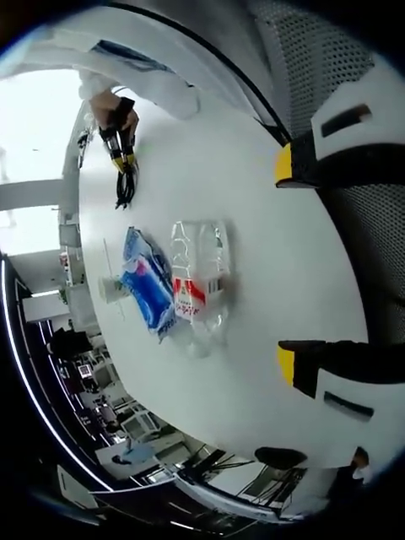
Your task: Arrange the tabletop items into an orderly group along one side of the table until the central work area is clear of visible clutter.
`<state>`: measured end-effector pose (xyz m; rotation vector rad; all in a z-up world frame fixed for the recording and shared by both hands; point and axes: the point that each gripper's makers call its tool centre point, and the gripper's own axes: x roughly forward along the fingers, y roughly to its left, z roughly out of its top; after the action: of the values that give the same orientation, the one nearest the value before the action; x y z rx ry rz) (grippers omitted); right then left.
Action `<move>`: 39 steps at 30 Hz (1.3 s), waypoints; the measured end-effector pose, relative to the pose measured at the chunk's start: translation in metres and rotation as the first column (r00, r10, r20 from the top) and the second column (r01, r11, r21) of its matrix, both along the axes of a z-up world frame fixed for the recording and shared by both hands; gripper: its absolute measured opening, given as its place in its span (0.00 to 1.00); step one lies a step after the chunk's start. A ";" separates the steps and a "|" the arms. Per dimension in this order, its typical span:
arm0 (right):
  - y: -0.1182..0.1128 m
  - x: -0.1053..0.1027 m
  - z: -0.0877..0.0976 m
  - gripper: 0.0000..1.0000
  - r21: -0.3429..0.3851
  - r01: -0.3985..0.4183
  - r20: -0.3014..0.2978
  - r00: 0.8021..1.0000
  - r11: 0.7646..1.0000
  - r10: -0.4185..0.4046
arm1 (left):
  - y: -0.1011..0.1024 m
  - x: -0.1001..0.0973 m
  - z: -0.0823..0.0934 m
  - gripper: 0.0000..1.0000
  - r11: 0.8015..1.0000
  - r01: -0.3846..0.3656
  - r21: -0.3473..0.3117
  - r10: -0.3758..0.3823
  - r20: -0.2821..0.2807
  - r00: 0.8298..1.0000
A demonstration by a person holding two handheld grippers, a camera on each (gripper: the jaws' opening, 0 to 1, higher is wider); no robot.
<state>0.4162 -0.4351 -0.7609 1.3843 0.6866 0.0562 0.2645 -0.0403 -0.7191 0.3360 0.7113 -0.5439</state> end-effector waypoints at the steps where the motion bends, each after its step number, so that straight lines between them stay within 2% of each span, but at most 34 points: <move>1: 0.000 0.000 0.000 0.03 0.000 0.001 0.002 1.000 1.000 -0.001 | 0.000 0.000 0.000 0.75 1.000 0.000 0.002 0.000 -0.002 1.000; 4: -0.001 0.002 0.001 0.05 0.009 0.014 0.018 1.000 1.000 -0.014 | 0.000 0.000 -0.001 0.75 1.000 -0.003 -0.006 0.003 -0.006 1.000; 7: -0.003 0.006 0.010 0.14 0.043 0.063 0.064 0.996 0.997 -0.066 | 0.001 0.000 -0.001 0.73 1.000 -0.006 -0.004 0.006 -0.007 1.000; 11: -0.002 0.008 0.022 0.30 0.023 0.052 0.125 0.991 0.998 -0.054 | 0.002 0.001 -0.001 0.73 1.000 -0.009 -0.002 0.009 -0.004 1.000; 15: 0.000 0.011 0.041 0.53 -0.009 0.030 0.183 0.983 0.999 -0.028 | 0.001 0.000 -0.001 0.73 1.000 -0.005 0.007 0.005 -0.004 1.000; 19: 0.001 0.009 0.055 0.72 -0.111 -0.013 0.239 0.970 0.994 0.039 | 0.002 0.000 -0.001 0.72 1.000 -0.008 0.012 0.008 -0.003 1.000; 21: 0.003 0.007 0.062 0.77 -0.153 -0.037 0.267 0.961 0.987 0.077 | 0.002 0.000 0.000 0.72 1.000 -0.008 0.017 0.008 0.000 1.000; 24: 0.005 0.006 0.073 0.84 -0.159 -0.038 0.296 0.951 0.987 0.085 | 0.002 0.000 0.000 0.72 1.000 -0.010 0.017 0.010 0.002 1.000; 26: 0.005 0.005 0.076 0.86 -0.233 -0.061 0.319 0.938 0.971 0.136 | 0.002 0.001 0.000 0.72 1.000 -0.011 0.018 0.011 0.003 1.000; 27: 0.006 0.005 0.077 0.86 -0.290 -0.088 0.325 0.928 0.953 0.185 | 0.003 0.001 0.001 0.72 1.000 -0.011 0.018 0.011 0.004 1.000; 28: 0.006 0.004 0.076 0.87 -0.304 -0.096 0.320 0.927 0.948 0.197 | 0.003 0.001 0.001 0.73 1.000 -0.011 0.021 0.011 0.007 1.000; 30: 0.006 0.005 0.076 0.90 -0.368 -0.127 0.312 0.916 0.921 0.251 | 0.003 0.002 0.002 0.74 1.000 -0.010 0.026 0.010 0.017 1.000; 31: 0.005 0.007 0.078 0.92 -0.442 -0.138 0.314 0.902 0.886 0.297 | 0.003 0.002 0.002 0.74 1.000 -0.011 0.023 0.011 0.015 1.000; 32: 0.024 -0.011 0.080 0.93 -0.479 -0.146 0.320 0.889 0.865 0.327 | 0.003 0.002 0.002 0.74 1.000 -0.011 0.023 0.011 0.012 1.000; 33: 0.027 -0.013 0.082 0.94 -0.508 -0.153 0.318 0.881 0.848 0.350 | 0.003 0.002 0.002 0.74 1.000 -0.009 0.026 0.009 0.014 1.000; 35: 0.030 -0.015 0.083 0.96 -0.599 -0.181 0.303 0.851 0.780 0.429 | 0.005 0.003 -0.001 0.74 1.000 -0.006 0.026 0.006 0.014 1.000; 38: 0.031 -0.019 0.080 0.95 -0.747 -0.216 0.226 0.806 0.628 0.546 | 0.008 0.004 -0.005 0.73 0.999 0.000 0.036 0.000 0.014 1.000; 39: 0.033 -0.020 0.081 0.95 -0.766 -0.222 0.217 0.794 0.604 0.568 | 0.007 0.003 -0.004 0.73 0.999 0.002 0.039 -0.002 0.016 1.000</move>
<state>0.3965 -0.4018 -0.6803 0.3931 0.5316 0.4267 0.2677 -0.0332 -0.7230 0.3767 0.7064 -0.5293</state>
